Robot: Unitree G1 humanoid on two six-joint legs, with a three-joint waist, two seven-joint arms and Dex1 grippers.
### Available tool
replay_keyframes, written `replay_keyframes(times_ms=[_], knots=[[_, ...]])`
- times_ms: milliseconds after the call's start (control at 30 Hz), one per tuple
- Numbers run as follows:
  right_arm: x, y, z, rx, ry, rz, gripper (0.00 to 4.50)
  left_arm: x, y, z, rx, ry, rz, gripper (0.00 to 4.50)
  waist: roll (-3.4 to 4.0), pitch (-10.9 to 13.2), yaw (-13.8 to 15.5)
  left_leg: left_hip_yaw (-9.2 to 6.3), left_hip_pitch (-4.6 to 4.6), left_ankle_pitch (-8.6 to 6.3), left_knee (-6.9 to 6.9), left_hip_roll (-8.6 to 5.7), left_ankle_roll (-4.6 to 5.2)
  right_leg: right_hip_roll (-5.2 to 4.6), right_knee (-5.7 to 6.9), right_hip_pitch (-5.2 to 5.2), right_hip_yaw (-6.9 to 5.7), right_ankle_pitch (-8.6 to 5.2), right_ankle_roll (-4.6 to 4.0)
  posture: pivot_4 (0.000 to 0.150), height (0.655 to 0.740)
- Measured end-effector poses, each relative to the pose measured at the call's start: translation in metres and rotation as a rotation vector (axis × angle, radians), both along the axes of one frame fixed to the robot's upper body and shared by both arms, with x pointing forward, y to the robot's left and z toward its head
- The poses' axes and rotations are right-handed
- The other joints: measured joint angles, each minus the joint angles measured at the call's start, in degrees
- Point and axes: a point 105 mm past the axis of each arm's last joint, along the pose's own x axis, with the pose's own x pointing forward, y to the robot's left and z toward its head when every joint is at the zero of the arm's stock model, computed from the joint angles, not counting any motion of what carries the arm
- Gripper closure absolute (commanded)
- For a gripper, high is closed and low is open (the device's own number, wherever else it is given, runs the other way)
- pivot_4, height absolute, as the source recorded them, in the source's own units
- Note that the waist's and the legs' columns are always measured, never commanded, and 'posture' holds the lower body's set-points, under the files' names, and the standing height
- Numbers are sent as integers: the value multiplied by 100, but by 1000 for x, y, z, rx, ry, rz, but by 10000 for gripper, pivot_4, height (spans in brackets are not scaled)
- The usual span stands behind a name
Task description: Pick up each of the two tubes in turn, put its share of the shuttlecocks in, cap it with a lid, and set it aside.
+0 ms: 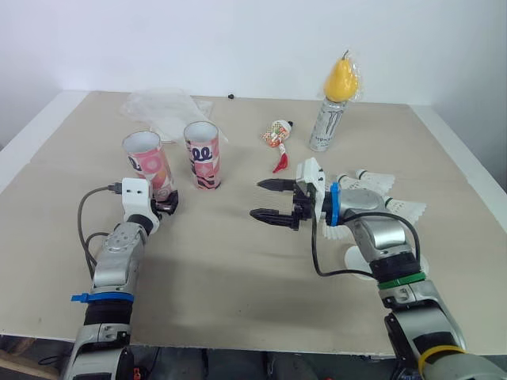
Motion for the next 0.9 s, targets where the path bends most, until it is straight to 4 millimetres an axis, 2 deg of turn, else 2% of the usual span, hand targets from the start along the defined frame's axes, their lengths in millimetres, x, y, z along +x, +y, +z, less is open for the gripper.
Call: replay_keyframes(times_ms=[433,600,667,767,900], knots=[[1,-1,-1,-15,-3,-7,2110,23,0,5,1,17,-66,0,0,0,1,-1,-1,0,-3,-1,-1,1,0,-1,-1,-1,1,1500,7400],[0,-1,-1,-15,0,-7,2110,26,-2,4,21,21,-95,0,0,0,0,-1,-1,0,-2,-1,-2,1,0,0,-1,-1,1,1500,7400],[0,-1,-1,-16,1,-5,0,26,-2,4,25,18,-99,5386,0,0,1,-1,0,0,-2,-1,-2,1,1,0,-1,-1,2,1500,7400],[-1,-1,-1,-16,-2,-3,0,26,-1,5,26,12,-95,14243,0,0,1,-1,0,0,-2,0,-2,1,1,0,-1,-1,1,1500,7400],[-1,-1,-1,-16,-2,-4,0,26,0,5,28,7,-87,14243,0,0,1,-1,-1,0,-2,0,-2,0,1,0,-1,-1,1,1500,7400]])
